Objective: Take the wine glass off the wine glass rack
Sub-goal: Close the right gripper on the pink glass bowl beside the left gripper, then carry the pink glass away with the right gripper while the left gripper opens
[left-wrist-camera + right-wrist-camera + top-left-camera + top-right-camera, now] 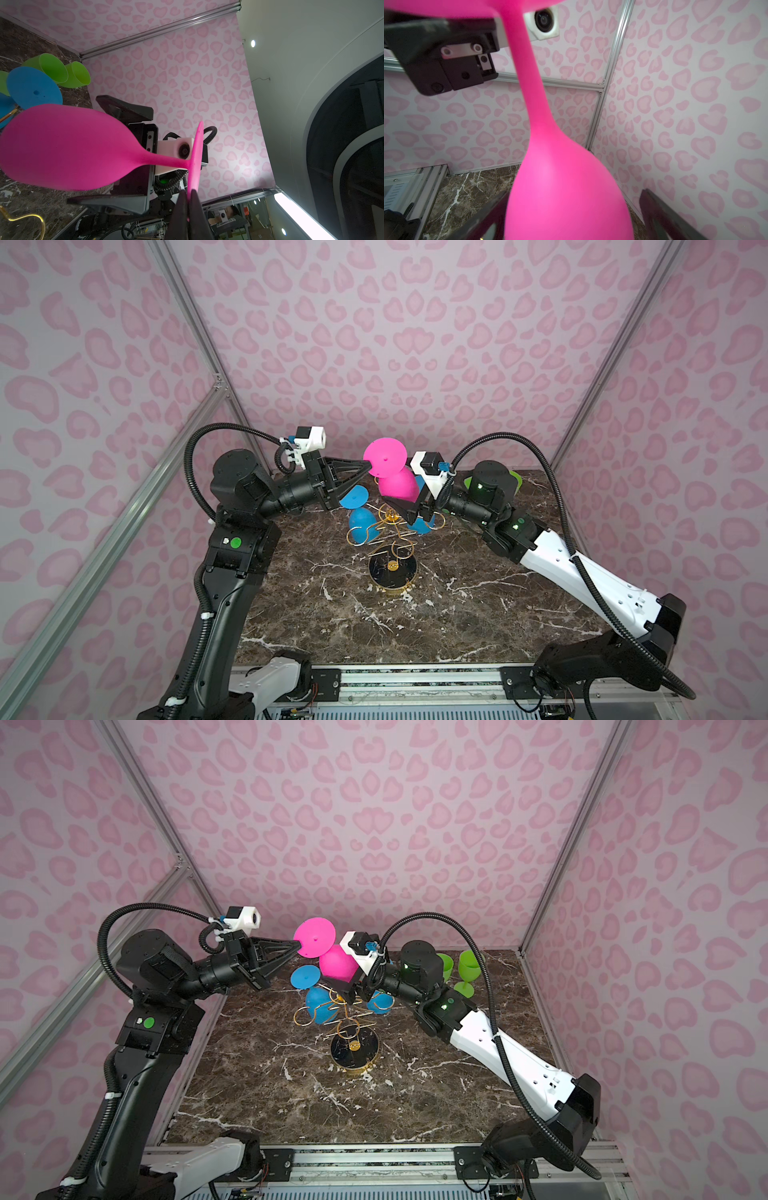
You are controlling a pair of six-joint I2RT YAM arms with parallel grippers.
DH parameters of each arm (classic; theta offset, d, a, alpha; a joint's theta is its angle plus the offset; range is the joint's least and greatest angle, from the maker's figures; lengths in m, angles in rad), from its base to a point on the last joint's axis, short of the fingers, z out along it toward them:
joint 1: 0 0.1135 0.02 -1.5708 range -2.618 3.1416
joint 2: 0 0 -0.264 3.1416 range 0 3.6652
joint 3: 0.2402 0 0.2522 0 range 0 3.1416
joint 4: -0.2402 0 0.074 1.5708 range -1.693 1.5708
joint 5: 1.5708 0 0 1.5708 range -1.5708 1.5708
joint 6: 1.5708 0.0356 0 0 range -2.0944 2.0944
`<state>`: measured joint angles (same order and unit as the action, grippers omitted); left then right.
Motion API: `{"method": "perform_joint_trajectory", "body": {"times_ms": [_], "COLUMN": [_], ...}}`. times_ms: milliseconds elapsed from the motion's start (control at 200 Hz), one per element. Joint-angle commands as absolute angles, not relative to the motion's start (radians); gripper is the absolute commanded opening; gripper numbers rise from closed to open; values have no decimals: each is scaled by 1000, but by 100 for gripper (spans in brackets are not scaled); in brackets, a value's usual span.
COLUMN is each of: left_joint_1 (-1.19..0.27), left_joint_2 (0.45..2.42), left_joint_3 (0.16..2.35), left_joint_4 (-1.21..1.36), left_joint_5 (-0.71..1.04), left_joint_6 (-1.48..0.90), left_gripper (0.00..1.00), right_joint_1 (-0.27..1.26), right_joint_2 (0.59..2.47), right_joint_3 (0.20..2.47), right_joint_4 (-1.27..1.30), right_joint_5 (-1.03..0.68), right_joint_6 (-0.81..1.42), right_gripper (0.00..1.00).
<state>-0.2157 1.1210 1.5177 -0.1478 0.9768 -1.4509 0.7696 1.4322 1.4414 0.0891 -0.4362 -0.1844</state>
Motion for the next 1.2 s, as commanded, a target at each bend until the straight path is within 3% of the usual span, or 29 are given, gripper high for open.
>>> {"method": "perform_joint_trajectory", "body": {"times_ms": [0, 745, 840, 1085, 1195], "left_joint_1": [-215, -215, -216, -215, -215], "left_joint_2": [1115, 1111, 1106, 1108, 1104], "left_joint_3": [1516, 1514, 1510, 1508, 1509], "left_joint_4": [-72, -52, -51, -48, -48], "left_joint_5": [986, 977, 970, 949, 929], "left_joint_6": [-1468, -1482, -1476, -1454, -1415], "left_gripper": [3, 3, 8, 31, 35], "right_joint_1": [770, 770, 770, 768, 756], "right_joint_2": [1447, 1435, 1427, 1399, 1386], "right_joint_3": [1443, 1451, 1462, 1493, 1533], "right_joint_4": [126, 71, 35, -70, -136], "right_joint_5": [-438, -385, -377, -322, -301], "right_joint_6": [-161, -113, -98, -64, -27], "right_gripper": [96, 82, 81, 78, 77]}}
